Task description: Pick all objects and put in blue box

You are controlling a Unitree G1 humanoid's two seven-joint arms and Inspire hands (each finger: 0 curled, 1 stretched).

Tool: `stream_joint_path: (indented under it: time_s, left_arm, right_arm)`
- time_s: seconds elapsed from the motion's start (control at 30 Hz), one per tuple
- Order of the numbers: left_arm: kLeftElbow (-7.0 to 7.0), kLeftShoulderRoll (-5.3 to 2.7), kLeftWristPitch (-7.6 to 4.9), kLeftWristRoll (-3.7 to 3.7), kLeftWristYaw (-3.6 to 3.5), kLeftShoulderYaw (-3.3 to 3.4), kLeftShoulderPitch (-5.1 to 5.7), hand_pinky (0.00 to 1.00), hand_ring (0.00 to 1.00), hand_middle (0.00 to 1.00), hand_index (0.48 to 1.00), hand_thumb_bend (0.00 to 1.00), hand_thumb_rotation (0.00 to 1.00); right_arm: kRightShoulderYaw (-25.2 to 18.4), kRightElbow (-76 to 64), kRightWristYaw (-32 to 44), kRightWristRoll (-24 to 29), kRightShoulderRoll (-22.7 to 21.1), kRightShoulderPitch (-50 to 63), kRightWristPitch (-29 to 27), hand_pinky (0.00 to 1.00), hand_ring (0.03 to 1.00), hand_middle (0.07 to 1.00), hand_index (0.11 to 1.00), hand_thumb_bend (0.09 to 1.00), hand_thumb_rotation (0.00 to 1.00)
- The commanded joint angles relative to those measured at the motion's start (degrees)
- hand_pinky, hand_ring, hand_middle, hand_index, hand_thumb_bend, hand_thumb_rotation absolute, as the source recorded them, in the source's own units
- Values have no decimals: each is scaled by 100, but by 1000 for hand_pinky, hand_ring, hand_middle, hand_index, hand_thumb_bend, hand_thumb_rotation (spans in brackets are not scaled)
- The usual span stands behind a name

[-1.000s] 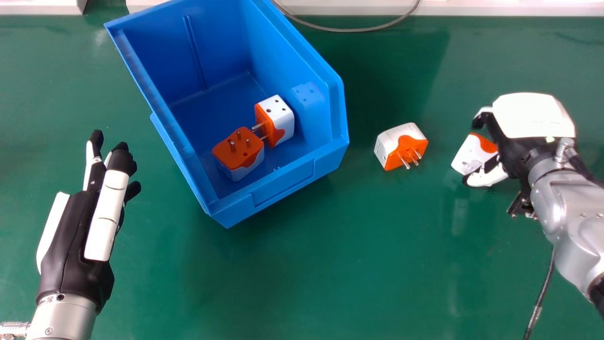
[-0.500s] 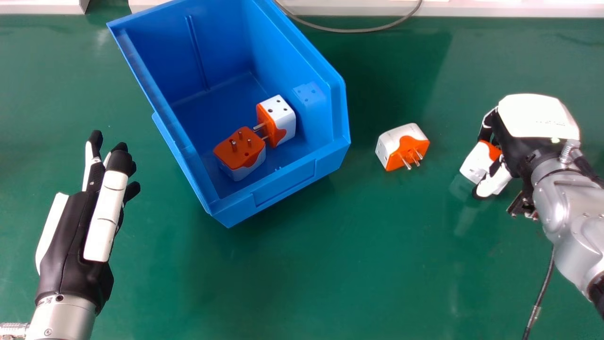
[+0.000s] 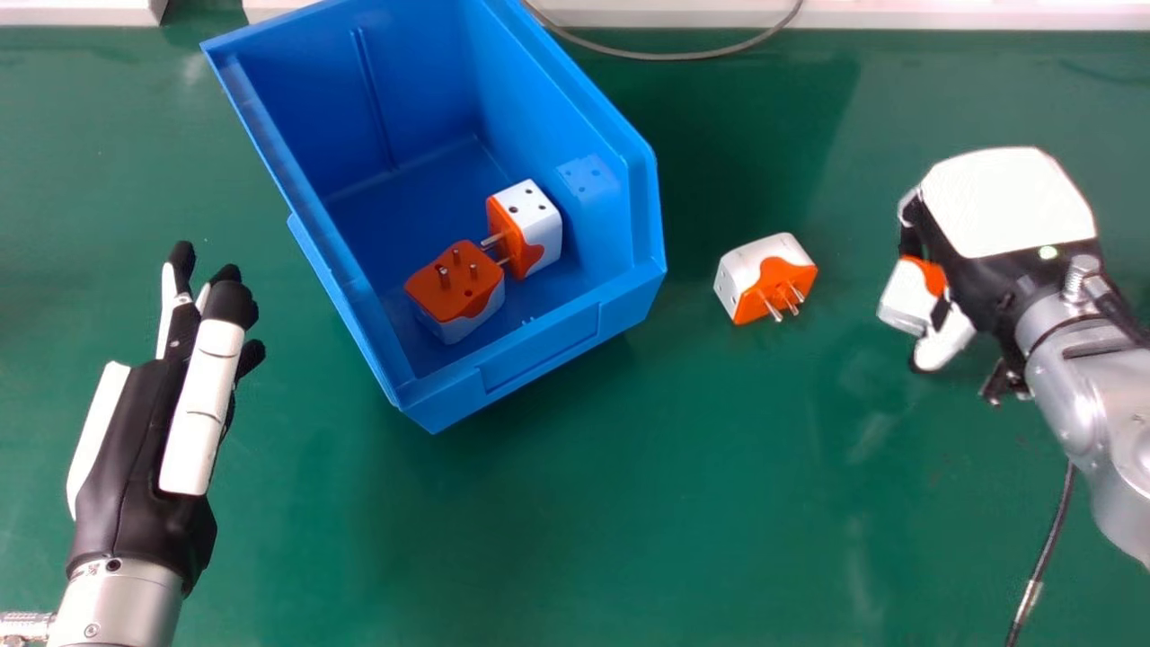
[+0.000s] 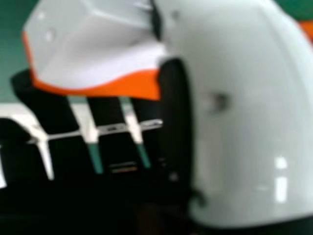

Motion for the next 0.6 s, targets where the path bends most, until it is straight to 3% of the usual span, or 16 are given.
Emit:
stream_joint_path:
  time_s: [0.0,0.1,0.17,0.37,0.57]
  left_arm:
    - [-141,10,-37,23,43,15,28,942,966,993,986,741,970]
    - [-3,17,-51,38,62,16,-65,942,966,993,986,743,970]
    - [-20,14,-21,48,84,2,-92,943,966,993,987,744,969]
    - [66,13,46,108,171,-58,-236,937,966,994,987,746,967]
    - [-33,-39,164,213,289,-163,-282,929,964,992,985,749,956]
  right_arm:
    - [-189,-588,-123,-125,-304,235,-83,69,119,469,478,526,0]
    - [-961,-2192,129,714,-280,1135,-254,70,119,469,478,526,0]
    - [-1306,-3134,536,1058,-169,1585,-28,76,125,452,483,523,0]
    - [-1631,-4785,1331,1356,-138,2264,77,111,171,442,495,515,0]
    - [-1575,-5787,1892,1550,294,2158,51,112,174,416,496,508,0]
